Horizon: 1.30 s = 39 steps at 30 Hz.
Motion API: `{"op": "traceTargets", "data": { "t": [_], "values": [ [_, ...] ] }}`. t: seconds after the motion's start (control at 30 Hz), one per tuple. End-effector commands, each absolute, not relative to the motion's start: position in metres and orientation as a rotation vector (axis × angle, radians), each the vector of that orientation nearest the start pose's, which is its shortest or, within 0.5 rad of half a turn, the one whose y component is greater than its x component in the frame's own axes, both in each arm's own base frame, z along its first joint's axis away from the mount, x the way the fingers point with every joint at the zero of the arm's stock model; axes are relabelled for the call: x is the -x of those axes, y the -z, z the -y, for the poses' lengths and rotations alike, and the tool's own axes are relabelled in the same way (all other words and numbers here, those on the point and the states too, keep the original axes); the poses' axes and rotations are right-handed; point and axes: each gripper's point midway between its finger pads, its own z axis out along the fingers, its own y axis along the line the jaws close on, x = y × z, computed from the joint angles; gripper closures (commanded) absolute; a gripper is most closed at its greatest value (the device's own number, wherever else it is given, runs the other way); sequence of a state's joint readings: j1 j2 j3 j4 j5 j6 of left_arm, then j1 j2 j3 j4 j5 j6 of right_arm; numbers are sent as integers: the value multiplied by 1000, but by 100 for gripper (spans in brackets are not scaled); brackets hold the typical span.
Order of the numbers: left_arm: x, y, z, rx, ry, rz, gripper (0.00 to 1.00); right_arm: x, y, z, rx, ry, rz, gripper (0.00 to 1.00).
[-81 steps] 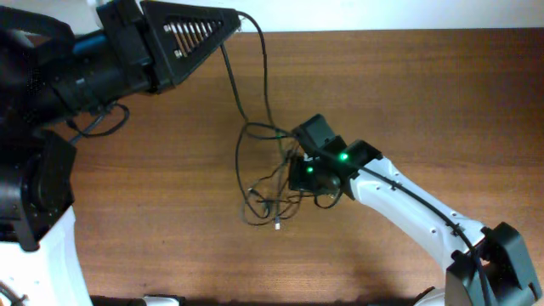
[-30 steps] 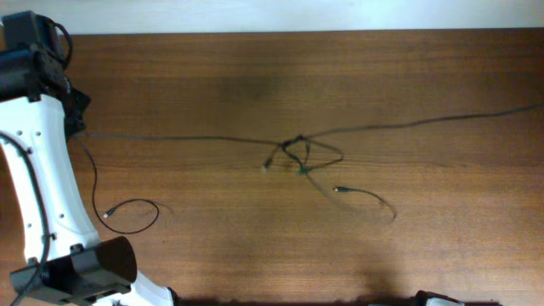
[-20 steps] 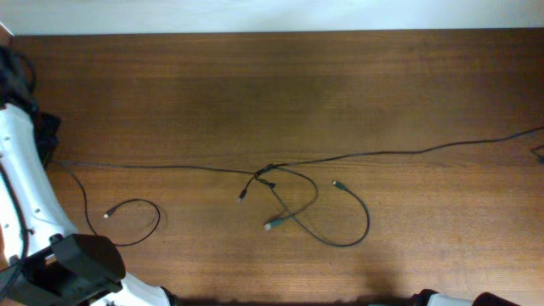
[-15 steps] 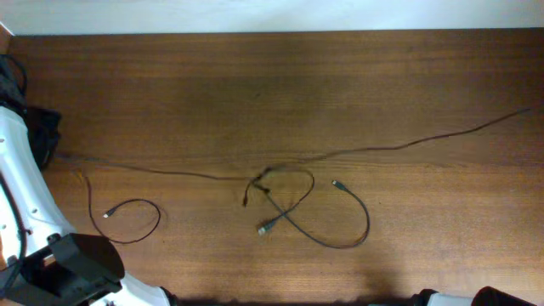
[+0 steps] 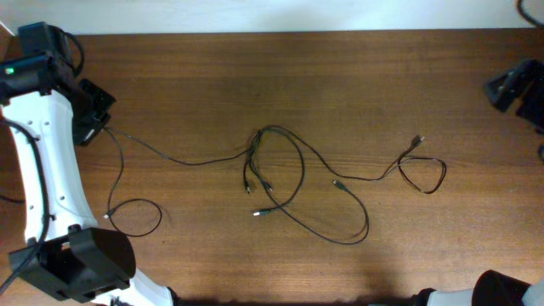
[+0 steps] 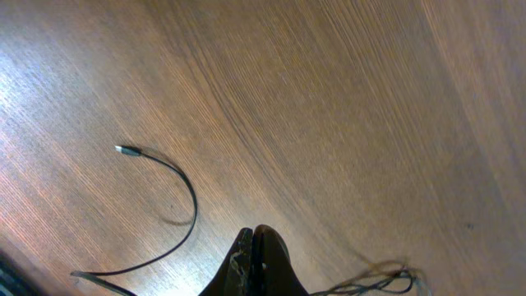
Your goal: Untangle cables
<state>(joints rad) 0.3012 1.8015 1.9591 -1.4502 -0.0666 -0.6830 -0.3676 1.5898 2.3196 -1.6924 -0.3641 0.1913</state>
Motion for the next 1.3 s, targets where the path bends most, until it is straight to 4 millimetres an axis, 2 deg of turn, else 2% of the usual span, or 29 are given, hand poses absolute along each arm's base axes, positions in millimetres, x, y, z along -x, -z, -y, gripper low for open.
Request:
{"op": "traceTargets", "data": {
  "t": [0.0, 0.13, 0.2, 0.27, 0.3, 0.33, 0.4, 0.5, 0.57, 0.7, 0.77, 0.8, 0.87, 0.9, 0.97, 1.13, 1.2, 1.27],
  "values": [
    [-367, -226, -114, 1254, -28, -2577, 97, -308, -383, 9, -291, -502, -2498, 2],
    [-374, -227, -109, 1182, -24, -2587, 73, -309, -366, -33, -101, -559, -2586, 2],
    [-374, -227, -109, 1180, -25, -2589, 52, -310, -356, -53, -27, -585, -2628, 2],
    [-373, -227, -109, 1176, -26, -2592, 18, -313, -345, -75, 58, -615, -2662, 2],
    [-373, -227, -108, 1176, -26, -2593, 5, -315, -336, -89, 113, -632, -2684, 1],
    [-373, -227, -108, 1176, -26, -2595, 0, -317, -329, -99, 150, -643, -2701, 2],
    [-373, -227, -106, 1130, -18, -2620, 1, -321, -313, -121, 232, -666, -2737, 1],
    [-378, -227, -85, 856, 112, -2729, 1, -331, -285, -155, 277, -702, -2795, 2],
    [-380, -228, -76, 760, 181, -2753, 1, -341, -266, -177, 277, -724, -2823, 2],
    [-374, -226, -74, 772, 185, -2782, 1, -358, -228, -220, 290, -752, -2880, 2],
    [-372, -223, -73, 776, 185, -2792, 1, -367, -204, -246, 358, -760, -2888, 0],
    [-371, -222, -73, 778, 185, -2796, 1, -371, -191, -258, 351, -753, -2902, 4],
    [-369, -219, -72, 783, 186, -2807, 1, -380, -162, -272, 274, -690, -2947, 23],
    [-369, -218, -72, 785, 187, -2811, 1, -384, -149, -276, 250, -656, -2961, 29],
    [-368, -216, -67, 783, 227, -2821, 1, -392, -122, -297, 271, -651, -2960, 29],
    [-369, -216, -62, 779, 274, -2822, 1, -415, -87, -338, 349, -679, -2859, 30],
    [-369, -216, -62, 779, 274, -2822, 1, -425, -72, -345, 361, -591, -2816, 33],
    [-369, -216, -62, 779, 274, -2822, 1, -431, -57, -339, 351, -445, -2806, 36]
  ]
}}
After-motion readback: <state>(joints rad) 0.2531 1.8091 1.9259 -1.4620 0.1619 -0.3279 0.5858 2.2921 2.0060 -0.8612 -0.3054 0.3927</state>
